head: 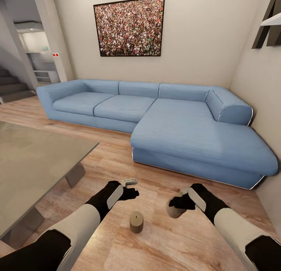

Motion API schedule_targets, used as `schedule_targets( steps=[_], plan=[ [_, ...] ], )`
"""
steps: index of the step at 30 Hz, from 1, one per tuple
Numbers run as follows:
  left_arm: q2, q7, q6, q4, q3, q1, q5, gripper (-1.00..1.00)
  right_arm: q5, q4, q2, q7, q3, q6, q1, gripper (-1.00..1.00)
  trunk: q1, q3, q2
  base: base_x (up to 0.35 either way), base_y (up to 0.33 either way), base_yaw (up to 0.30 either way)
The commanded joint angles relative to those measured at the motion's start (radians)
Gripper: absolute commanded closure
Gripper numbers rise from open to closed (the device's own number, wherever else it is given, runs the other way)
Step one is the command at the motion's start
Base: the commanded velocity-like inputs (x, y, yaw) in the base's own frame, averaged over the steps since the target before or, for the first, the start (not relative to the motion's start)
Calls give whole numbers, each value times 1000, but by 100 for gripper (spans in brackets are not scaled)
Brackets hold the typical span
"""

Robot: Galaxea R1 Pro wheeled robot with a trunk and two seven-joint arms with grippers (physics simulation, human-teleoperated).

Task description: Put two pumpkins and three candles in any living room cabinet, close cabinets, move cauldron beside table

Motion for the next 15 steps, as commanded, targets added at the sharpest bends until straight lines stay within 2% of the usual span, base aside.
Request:
schedule_targets(
  steps=[1,2,5,15],
  plan=[
    [0,10,3,-1,-5,-1,8,-100,-12,-3,-18,-8,-13,16,-1,100,0,-1,0,0,0,0],
    [0,11,3,-1,-6,-1,8,-100,-11,-3,-29,-8,-18,19,-1,100,0,-1,0,0,0,0],
    [0,13,4,1,-7,-1,8,-100,-8,-4,-38,-8,-20,23,-1,100,0,-1,0,0,0,0],
    [0,11,3,29,-21,-1,6,-100,-5,-4,-44,-9,-13,42,-1,100,0,-1,0,0,0,0]
  ],
)
